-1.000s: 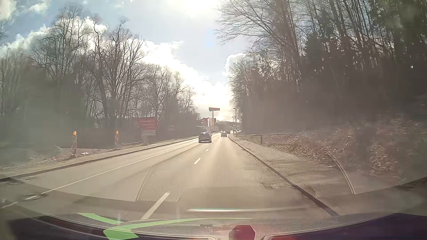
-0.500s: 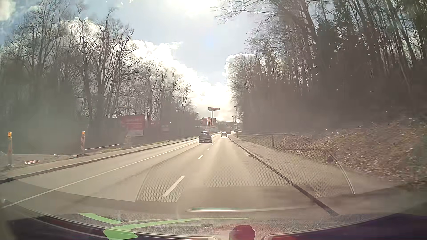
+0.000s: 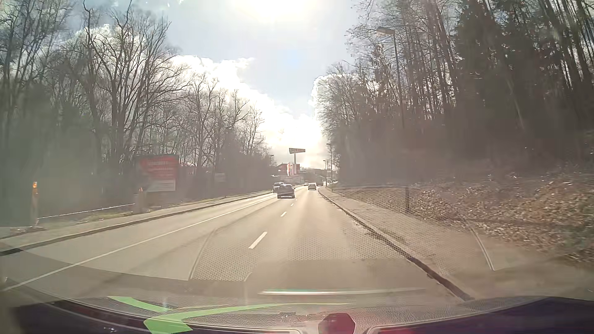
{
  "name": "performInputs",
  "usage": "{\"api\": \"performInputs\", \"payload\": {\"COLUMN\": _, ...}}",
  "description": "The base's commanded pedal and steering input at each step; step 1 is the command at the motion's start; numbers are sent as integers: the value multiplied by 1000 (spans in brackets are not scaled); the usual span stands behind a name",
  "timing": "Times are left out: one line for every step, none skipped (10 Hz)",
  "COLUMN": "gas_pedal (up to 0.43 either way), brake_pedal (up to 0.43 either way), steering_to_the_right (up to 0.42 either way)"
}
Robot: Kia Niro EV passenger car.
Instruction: Follow the waypoints while adhering to traffic rules and regulations
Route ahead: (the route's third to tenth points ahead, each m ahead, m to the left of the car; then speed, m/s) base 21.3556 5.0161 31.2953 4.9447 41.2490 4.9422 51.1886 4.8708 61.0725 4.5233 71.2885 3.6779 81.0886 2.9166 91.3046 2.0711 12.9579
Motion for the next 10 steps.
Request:
{"api": "performInputs", "payload": {"gas_pedal": 248, "brake_pedal": 0, "steering_to_the_right": 0}}
{"api": "performInputs", "payload": {"gas_pedal": 248, "brake_pedal": 0, "steering_to_the_right": 0}}
{"api": "performInputs", "payload": {"gas_pedal": 248, "brake_pedal": 0, "steering_to_the_right": 0}}
{"api": "performInputs", "payload": {"gas_pedal": 248, "brake_pedal": 0, "steering_to_the_right": 0}}
{"api": "performInputs", "payload": {"gas_pedal": 248, "brake_pedal": 0, "steering_to_the_right": 1}}
{"api": "performInputs", "payload": {"gas_pedal": 248, "brake_pedal": 0, "steering_to_the_right": 1}}
{"api": "performInputs", "payload": {"gas_pedal": 248, "brake_pedal": 0, "steering_to_the_right": 0}}
{"api": "performInputs", "payload": {"gas_pedal": 248, "brake_pedal": 0, "steering_to_the_right": 0}}
{"api": "performInputs", "payload": {"gas_pedal": 248, "brake_pedal": 0, "steering_to_the_right": 0}}
{"api": "performInputs", "payload": {"gas_pedal": 248, "brake_pedal": 0, "steering_to_the_right": 1}}
